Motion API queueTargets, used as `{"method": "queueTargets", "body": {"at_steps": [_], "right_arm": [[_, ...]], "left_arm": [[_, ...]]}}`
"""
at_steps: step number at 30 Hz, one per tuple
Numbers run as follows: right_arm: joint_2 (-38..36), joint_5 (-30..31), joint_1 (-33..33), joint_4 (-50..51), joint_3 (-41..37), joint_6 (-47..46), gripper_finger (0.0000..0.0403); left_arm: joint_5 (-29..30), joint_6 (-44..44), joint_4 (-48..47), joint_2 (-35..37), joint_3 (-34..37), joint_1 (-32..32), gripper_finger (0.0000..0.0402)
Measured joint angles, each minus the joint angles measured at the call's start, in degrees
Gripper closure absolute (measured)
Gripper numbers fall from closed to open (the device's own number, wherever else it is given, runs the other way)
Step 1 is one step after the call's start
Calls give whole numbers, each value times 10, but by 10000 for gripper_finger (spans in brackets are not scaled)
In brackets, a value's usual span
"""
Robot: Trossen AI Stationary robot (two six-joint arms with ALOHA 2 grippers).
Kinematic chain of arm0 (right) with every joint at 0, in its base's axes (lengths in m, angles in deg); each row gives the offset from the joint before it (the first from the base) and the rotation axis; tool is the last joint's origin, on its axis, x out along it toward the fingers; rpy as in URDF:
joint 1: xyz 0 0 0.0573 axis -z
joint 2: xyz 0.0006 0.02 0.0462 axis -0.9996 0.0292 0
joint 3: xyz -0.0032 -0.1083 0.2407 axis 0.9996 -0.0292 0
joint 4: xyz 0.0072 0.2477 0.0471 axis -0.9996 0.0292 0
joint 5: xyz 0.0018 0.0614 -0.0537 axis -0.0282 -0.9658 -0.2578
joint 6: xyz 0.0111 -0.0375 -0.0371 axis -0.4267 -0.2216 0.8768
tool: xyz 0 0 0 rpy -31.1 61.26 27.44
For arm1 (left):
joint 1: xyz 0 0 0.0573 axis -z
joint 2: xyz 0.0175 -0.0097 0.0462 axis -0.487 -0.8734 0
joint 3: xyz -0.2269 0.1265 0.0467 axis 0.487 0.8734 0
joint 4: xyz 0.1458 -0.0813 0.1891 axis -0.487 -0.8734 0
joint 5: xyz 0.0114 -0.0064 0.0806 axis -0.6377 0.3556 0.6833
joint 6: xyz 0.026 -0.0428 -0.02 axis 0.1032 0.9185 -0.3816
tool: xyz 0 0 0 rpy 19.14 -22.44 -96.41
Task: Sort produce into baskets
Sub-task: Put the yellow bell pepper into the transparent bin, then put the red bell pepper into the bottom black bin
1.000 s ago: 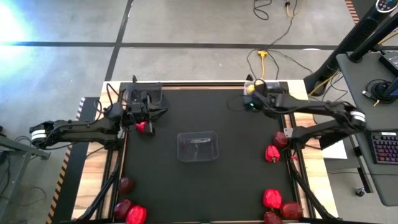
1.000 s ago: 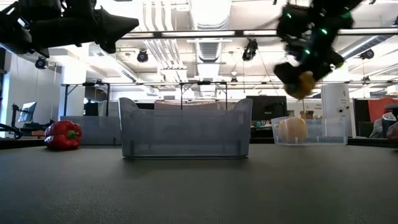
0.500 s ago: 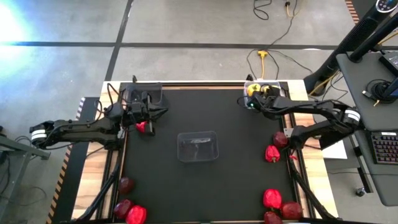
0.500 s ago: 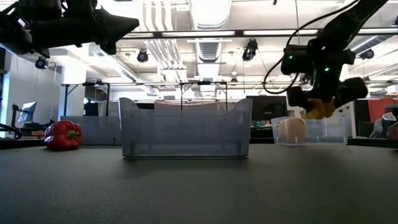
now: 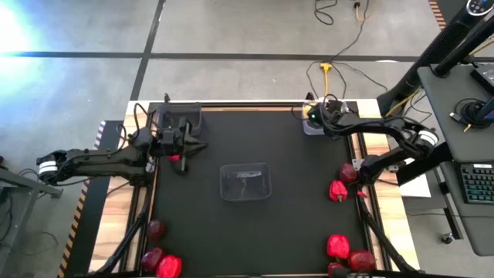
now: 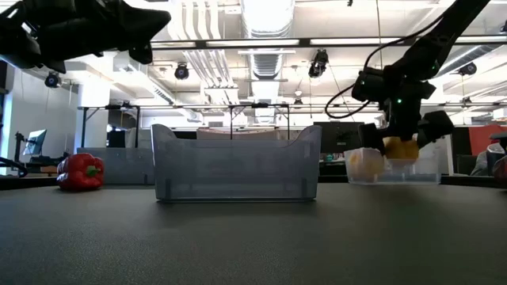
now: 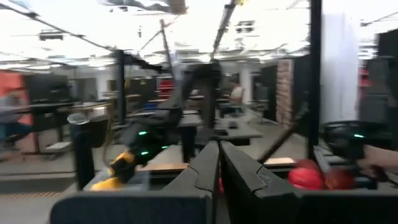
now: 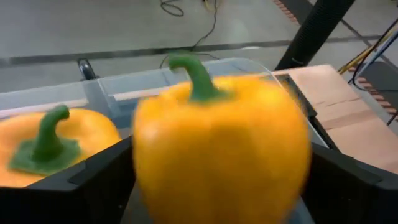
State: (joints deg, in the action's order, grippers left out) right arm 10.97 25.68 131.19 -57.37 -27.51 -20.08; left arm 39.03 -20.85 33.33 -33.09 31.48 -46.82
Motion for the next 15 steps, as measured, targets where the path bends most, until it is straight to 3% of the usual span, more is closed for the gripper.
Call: {"method": "queueTargets", "body": {"at_steps": [15], "right_arm": [[-14, 0, 9, -17, 0, 27, 21]], "left_arm": [[-2, 18, -3, -2, -8, 0, 402]]}}
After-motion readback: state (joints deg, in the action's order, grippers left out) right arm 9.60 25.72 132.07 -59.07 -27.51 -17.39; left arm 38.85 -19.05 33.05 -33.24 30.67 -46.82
